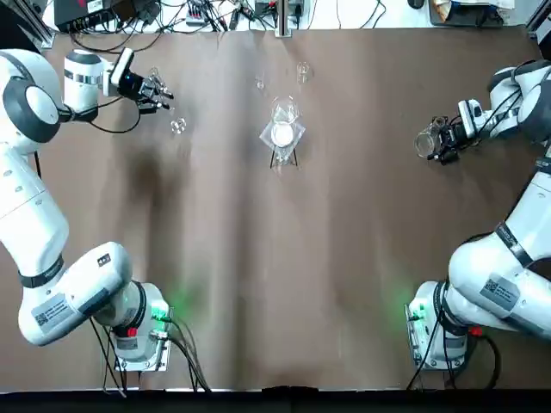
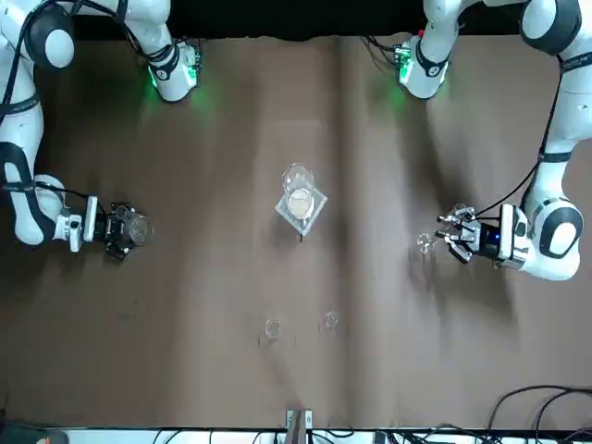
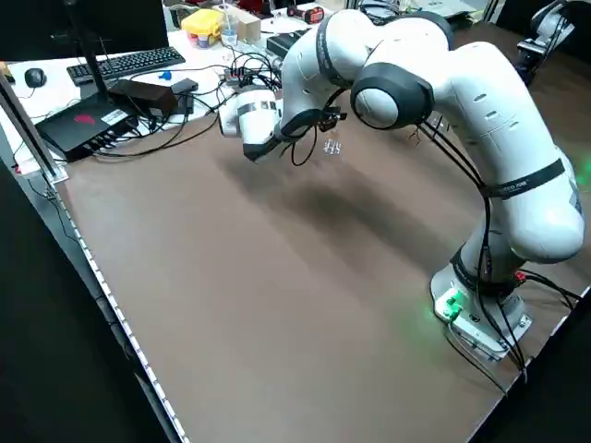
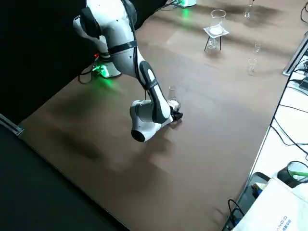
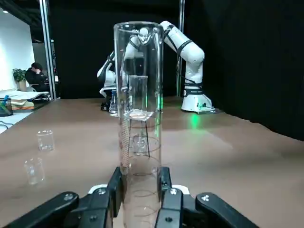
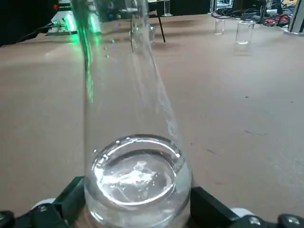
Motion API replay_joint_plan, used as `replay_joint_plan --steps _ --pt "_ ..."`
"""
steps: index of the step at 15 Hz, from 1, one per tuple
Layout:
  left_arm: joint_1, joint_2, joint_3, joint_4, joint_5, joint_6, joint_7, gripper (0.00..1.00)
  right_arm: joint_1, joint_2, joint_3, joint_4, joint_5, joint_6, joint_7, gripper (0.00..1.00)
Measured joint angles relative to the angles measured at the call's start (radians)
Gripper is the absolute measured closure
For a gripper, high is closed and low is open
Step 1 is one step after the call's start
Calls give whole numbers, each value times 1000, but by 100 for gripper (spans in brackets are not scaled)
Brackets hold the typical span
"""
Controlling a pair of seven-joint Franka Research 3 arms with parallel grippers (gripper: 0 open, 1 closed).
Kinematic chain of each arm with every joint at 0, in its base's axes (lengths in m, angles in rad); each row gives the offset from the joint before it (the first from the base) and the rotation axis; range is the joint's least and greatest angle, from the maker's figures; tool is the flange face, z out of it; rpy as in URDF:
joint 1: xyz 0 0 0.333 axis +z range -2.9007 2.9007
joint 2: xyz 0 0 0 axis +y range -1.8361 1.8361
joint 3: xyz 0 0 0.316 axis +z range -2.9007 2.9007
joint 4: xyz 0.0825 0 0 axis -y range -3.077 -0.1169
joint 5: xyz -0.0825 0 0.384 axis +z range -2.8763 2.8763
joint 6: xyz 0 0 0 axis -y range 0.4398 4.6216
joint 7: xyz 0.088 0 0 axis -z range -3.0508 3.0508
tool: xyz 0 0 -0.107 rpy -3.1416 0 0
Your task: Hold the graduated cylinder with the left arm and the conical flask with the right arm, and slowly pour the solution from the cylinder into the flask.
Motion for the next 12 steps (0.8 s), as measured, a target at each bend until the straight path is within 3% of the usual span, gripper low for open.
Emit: replay_joint_plan --steps 7,12 --pt "-16 -47 -75 3 0 66 -83 66 -2 16 -5 -5 53 -21 0 0" --pt "-108 -139 -108 -1 0 157 -192 66 -11 24 -5 -13 88 -32 0 0"
